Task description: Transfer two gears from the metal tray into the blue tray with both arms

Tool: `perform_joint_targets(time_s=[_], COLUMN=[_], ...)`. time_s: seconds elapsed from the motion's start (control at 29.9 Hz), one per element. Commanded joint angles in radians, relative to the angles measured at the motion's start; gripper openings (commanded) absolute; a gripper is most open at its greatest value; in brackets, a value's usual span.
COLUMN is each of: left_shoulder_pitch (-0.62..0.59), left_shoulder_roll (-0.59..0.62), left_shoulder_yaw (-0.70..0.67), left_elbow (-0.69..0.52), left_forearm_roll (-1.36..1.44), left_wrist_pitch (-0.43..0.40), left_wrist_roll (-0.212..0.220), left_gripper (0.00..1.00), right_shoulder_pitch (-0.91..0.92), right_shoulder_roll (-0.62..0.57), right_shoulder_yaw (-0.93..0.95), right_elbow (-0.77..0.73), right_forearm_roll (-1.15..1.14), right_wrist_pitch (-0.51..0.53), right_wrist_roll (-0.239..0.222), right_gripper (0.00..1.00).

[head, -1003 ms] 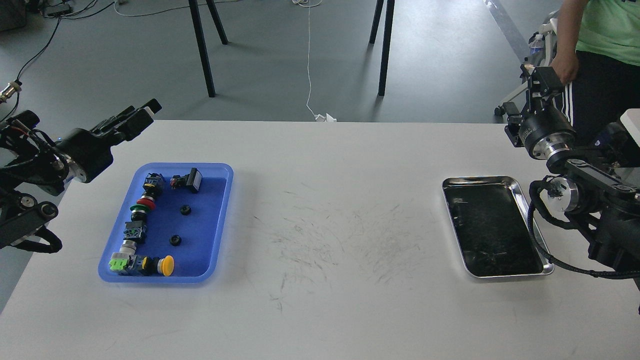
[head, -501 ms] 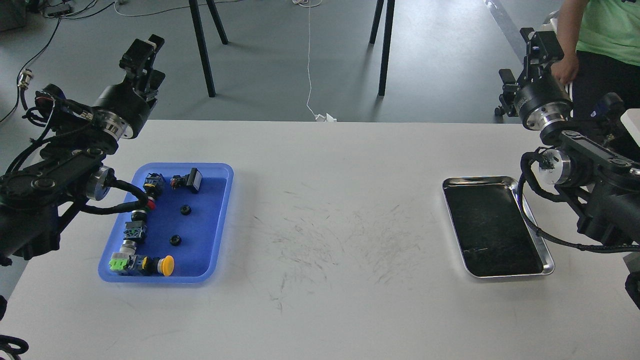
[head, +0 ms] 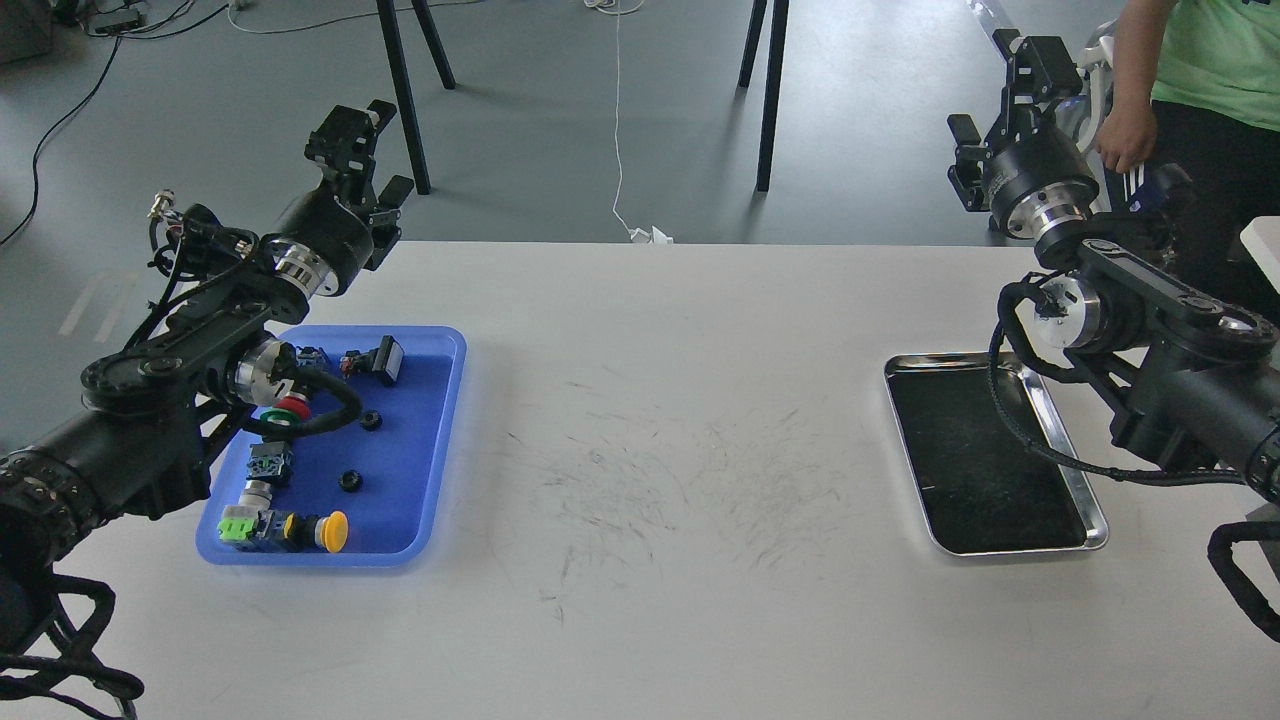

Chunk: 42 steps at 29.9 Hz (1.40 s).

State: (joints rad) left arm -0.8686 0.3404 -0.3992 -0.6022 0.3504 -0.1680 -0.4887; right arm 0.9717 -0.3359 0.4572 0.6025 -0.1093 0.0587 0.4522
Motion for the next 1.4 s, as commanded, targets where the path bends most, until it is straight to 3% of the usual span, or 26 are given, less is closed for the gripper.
perform_joint_targets(time_s=[0.0,0.3,0.47,0.77,1.37], left_shoulder_pitch=[0.000,-0.013,-0.015,-0.009,-0.004], left_shoulder_roll=[-0.006,-0.012,-0.034,-0.058,-0.098], left_shoulder_yaw=[-0.007,-0.024,-0.026,-0.029,-0.084], left_elbow=[0.005,0.021,0.128,0.142,0.171], left_forearm_roll=[-0.010,-0.045,-0.059,-0.134,-0.231], left_wrist_pitch=[-0.056,-0.119,-0.094,-0.120,-0.125], left_wrist_roll=[0.000,0.000,0.000,0.000,0.000], left_gripper=[0.98,0.98,0.98,0.98,0.98], right_shoulder_pitch=[-0.005,-0.007,-0.005,-0.022,-0.034], right_shoulder_roll=[0.008,0.008,0.008,0.009,0.072], right_shoulder_yaw=[0.026,0.017,0.014,0.052,0.057], right_elbow=[0.006,0.042,0.040,0.034,0.049], right_forearm_roll=[0.000,-0.001,-0.001,0.003,0.079], right_wrist_pitch=[0.052,0.069,0.061,-0.016,-0.002], right_wrist_roll=[-0.006,-0.009,-0.009,-0.007,-0.017], right_gripper=[0.98,0.99,0.99,0.99,0.99])
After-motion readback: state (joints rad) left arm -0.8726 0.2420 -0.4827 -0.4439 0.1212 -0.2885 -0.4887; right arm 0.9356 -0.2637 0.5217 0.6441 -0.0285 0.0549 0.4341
